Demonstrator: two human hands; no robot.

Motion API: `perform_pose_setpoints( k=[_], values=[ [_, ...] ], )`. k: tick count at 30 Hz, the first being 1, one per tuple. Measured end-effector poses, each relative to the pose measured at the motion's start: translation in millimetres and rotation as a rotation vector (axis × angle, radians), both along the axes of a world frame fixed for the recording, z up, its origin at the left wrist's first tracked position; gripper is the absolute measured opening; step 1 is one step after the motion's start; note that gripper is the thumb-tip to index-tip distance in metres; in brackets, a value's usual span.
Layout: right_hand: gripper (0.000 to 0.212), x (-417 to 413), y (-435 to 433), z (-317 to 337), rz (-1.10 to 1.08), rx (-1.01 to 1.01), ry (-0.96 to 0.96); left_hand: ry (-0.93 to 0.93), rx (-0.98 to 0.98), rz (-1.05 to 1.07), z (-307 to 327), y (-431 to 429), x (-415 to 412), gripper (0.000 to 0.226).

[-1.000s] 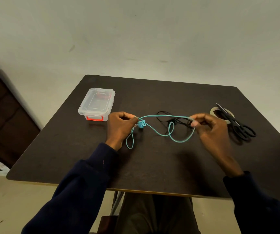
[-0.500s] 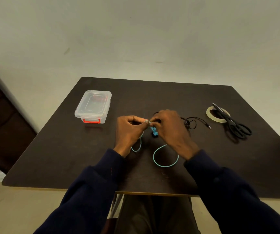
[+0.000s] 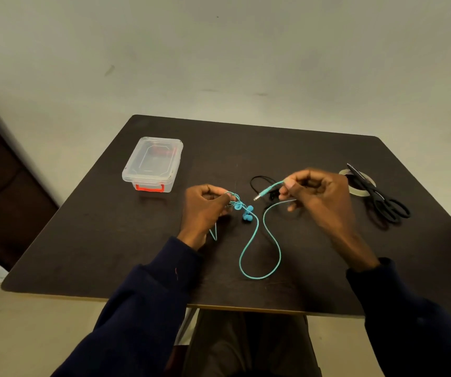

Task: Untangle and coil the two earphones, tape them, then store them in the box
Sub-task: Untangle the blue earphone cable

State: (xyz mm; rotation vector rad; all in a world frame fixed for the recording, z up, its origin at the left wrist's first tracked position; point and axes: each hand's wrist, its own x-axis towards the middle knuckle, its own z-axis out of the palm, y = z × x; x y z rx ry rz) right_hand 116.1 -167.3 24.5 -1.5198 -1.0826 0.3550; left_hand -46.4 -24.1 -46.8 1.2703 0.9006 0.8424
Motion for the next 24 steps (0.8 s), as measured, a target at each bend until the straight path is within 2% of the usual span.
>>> perform_pose_setpoints(
  k=[3, 6, 8, 11, 13, 16, 17, 21, 24],
  values=[
    [0.008, 12, -16, -5, 0.058, -0.172, -0.084, -0.066, -0.015, -0.002, 0, 1, -2, 0.007],
    [0.012, 22, -27, -13, 0.045, -0.435, -0.378, -0.169, -0.059, -0.049, -1, -1, -2, 0.01],
    [0.02, 21, -32, -14, -0.036, -0.442, -0.467, -0.197, -0.047, -0.066, 0, -3, -1, 0.014],
    [0.02, 8, -27, -11, -0.118, -0.289, -0.457, -0.236, -0.049, -0.118, 6, -5, -1, 0.021],
    [0.014, -7, -15, -11, -0.051, -0.254, -0.315, -0.277, -0.07, -0.151, 11, -8, 0, 0.027],
    [0.024, -34, 4, -20, 0.109, -0.263, 0.19, -0.326, -0.038, -0.149, 15, -10, 0, 0.031],
    [0.025, -42, 9, -25, 0.114, -0.265, 0.296, -0.345, -0.029, -0.147, 17, -10, -1, 0.031],
    [0.014, -51, 16, -41, 0.104, -0.194, 0.508, -0.32, 0.045, -0.115, 21, -7, -9, 0.033],
    [0.01, -36, 13, -39, 0.049, -0.126, 0.462, -0.225, 0.215, -0.062, 18, 1, -18, 0.028]
  ],
)
